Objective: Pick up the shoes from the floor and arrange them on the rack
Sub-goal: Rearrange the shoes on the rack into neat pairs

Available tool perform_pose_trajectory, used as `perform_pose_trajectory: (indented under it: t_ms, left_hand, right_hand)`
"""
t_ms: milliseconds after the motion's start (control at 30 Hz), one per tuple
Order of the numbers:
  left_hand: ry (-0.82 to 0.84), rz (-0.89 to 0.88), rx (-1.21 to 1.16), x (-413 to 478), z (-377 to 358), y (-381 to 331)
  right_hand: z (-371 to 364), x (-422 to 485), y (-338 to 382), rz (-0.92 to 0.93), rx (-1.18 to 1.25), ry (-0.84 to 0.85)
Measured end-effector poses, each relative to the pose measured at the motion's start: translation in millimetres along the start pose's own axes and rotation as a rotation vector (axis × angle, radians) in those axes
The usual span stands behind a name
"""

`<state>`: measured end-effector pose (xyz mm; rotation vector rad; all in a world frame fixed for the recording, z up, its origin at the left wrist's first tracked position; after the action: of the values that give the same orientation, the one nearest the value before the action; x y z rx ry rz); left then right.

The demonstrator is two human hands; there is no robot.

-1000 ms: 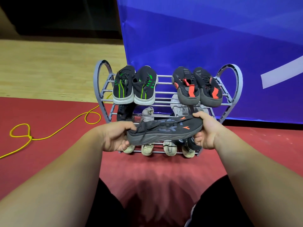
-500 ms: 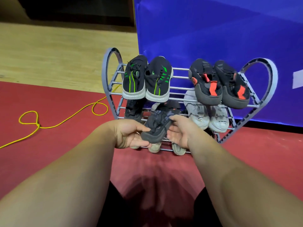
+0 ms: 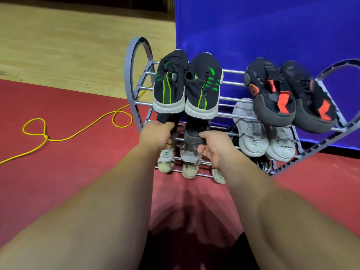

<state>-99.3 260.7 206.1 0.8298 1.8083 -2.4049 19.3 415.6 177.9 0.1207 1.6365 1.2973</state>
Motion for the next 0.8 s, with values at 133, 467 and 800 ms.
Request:
perform_pose_trajectory:
  t_ms: [133,467,800]
  left_hand:
    - [-0.29,-0.149,0.369,15,28,1]
    - [-0.082,0.01,0.511,35,17,34]
    - [-0.1,-0.014,0.466,47,13,40]
  right_hand:
    - [0,11,-9,0.121,-0.27,-0.058]
    - [-10,12,-16,0.353,-0.739,-0.076]
    - [-9,26,-12,0.417,-0.691,-0.082]
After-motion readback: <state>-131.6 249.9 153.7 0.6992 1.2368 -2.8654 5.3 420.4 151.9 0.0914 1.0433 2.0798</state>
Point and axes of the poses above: each hand's wrist, its own x-axis towards the middle knuckle, its own z-axis out of the back of the hand, y = z × x, the point moved 5 cm from there along x, towards the middle knuckle, and after that the axes turned 2 degrees about -x, right-handed, at the moved point
